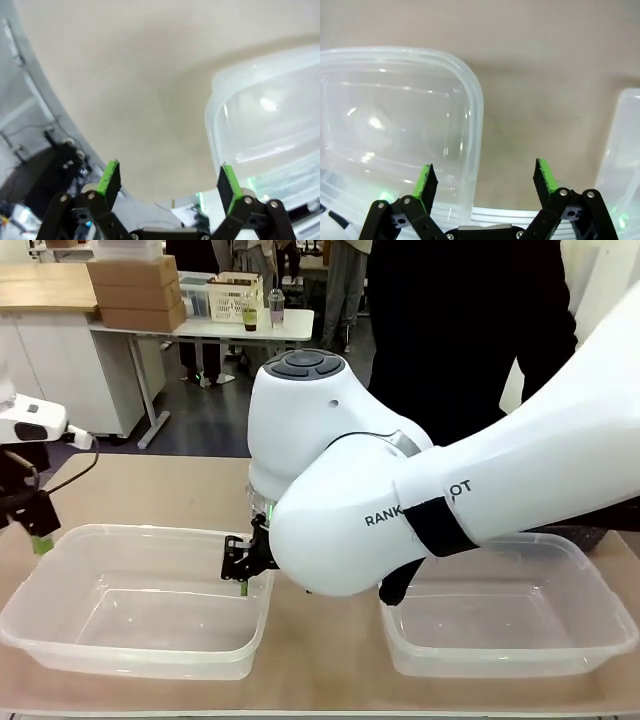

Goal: Sort the waste into each basket.
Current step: Pick up the Organizing box on the left side of the table and lift it.

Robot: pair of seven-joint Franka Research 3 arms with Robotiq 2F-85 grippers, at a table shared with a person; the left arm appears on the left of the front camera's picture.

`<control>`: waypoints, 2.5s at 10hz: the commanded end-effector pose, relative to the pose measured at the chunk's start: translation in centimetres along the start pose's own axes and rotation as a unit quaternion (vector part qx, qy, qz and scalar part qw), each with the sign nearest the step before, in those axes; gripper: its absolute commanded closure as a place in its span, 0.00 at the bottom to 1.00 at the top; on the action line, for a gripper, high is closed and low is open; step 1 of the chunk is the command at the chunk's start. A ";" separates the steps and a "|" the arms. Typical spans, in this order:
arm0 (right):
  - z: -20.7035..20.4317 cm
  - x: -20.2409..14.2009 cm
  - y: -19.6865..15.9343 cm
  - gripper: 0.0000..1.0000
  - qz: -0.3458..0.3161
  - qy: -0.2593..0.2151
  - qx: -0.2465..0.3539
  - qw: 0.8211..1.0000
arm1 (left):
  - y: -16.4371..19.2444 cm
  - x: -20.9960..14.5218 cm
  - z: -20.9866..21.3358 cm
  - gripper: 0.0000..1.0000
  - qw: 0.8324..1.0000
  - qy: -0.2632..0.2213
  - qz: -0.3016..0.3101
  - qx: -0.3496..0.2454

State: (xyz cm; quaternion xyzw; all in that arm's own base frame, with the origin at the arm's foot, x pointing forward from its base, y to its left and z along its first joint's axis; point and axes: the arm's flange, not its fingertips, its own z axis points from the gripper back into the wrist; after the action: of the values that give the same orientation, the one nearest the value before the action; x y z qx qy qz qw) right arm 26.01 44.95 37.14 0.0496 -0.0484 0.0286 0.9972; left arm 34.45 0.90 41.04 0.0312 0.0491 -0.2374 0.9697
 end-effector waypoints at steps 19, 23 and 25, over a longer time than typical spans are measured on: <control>-0.8 -0.7 -0.1 1.00 -0.028 -0.013 -0.001 1.000 | -6.2 -2.1 -7.5 1.00 0.991 -0.030 0.129 -0.033; -0.3 -0.8 -2.2 1.00 -0.048 -0.004 -0.009 0.999 | -5.5 -1.5 -6.2 1.00 0.987 -0.047 0.152 -0.028; 2.1 -0.9 -3.8 1.00 -0.056 -0.004 -0.024 0.998 | -5.5 0.1 -2.2 1.00 0.988 -0.064 0.141 -0.008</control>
State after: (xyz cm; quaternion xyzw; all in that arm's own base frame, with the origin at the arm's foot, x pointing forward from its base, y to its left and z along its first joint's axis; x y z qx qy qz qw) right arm 25.91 43.57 37.49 0.0559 -0.0555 -0.0176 0.9967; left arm 36.27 -4.64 39.56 -0.0164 0.0116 -0.1103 0.9937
